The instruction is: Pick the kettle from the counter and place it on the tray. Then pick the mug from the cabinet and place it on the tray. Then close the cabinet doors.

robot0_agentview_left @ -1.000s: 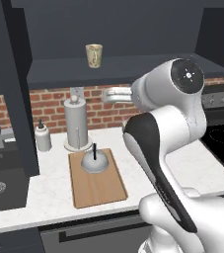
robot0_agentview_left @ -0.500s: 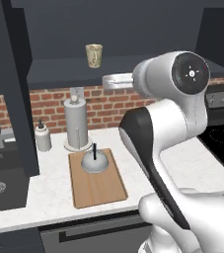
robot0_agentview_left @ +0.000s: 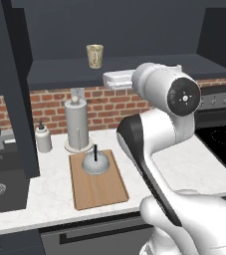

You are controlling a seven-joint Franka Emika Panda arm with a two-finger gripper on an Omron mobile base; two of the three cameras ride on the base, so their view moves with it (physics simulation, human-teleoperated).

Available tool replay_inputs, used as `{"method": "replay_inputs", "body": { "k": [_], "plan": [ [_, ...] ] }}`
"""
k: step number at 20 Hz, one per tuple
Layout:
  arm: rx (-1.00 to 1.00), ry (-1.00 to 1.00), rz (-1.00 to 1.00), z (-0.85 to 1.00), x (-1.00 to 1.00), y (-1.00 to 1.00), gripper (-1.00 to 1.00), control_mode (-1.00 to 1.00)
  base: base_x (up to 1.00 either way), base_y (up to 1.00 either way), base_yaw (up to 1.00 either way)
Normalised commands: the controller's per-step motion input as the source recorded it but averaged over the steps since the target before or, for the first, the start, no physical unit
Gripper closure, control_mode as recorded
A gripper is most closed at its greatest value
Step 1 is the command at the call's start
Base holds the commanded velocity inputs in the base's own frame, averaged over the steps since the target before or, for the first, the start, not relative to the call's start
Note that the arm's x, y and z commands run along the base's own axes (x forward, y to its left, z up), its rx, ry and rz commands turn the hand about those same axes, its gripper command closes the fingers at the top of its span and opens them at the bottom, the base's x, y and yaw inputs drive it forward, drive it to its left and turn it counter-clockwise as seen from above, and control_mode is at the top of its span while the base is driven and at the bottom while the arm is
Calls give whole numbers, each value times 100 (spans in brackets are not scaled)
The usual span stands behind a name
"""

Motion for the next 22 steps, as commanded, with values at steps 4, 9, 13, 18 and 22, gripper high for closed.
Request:
{"method": "replay_inputs", "body": {
  "k": [4, 9, 13, 18, 22],
  "plan": [
    [0, 0, 0, -2, 8, 0, -100, -100, 0, 0, 0],
    [0, 4, 0, -2, 26, 0, -100, -100, 0, 0, 0],
    [0, 10, 1, 0, 47, 0, -100, -100, 0, 0, 0],
    [0, 4, 1, 0, 40, 0, -100, -100, 0, 0, 0],
    [0, 1, 1, 0, 35, 0, -100, -100, 0, 0, 0]
  ]
}}
